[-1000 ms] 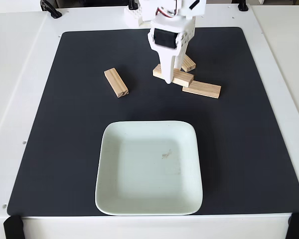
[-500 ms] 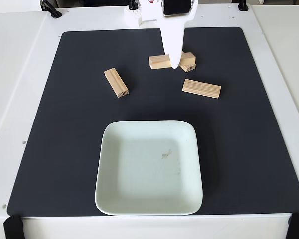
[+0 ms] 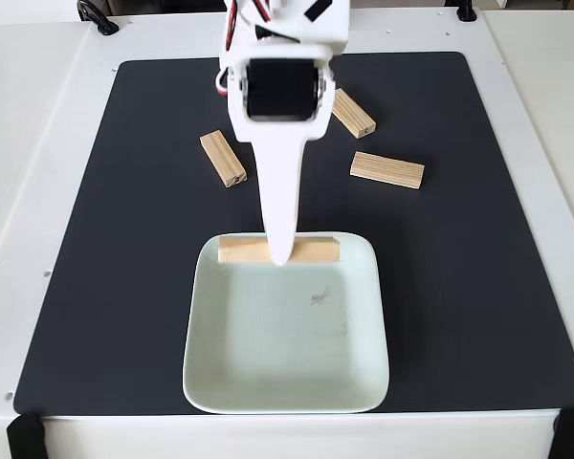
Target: Pick up the wooden block and place them on the plate.
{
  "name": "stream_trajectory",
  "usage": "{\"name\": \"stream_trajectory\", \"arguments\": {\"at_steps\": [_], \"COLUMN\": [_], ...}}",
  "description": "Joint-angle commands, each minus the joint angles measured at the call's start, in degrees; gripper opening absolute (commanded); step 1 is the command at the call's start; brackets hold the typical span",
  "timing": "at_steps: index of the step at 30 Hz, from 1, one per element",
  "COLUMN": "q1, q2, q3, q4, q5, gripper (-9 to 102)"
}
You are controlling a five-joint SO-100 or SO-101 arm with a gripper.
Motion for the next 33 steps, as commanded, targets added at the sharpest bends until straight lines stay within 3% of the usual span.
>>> {"name": "stream_trajectory", "arguments": {"at_steps": [1,14,33], "q1": [0.1,0.6,-0.4], "q2": [-6.9,-25.9,-27.9], "q3": [-10.4,-24.3,-28.1], "q4": [-3.9,-4.6,-4.7], "q5": [0.2,0.4,5.4], "gripper": [0,0,0]}}
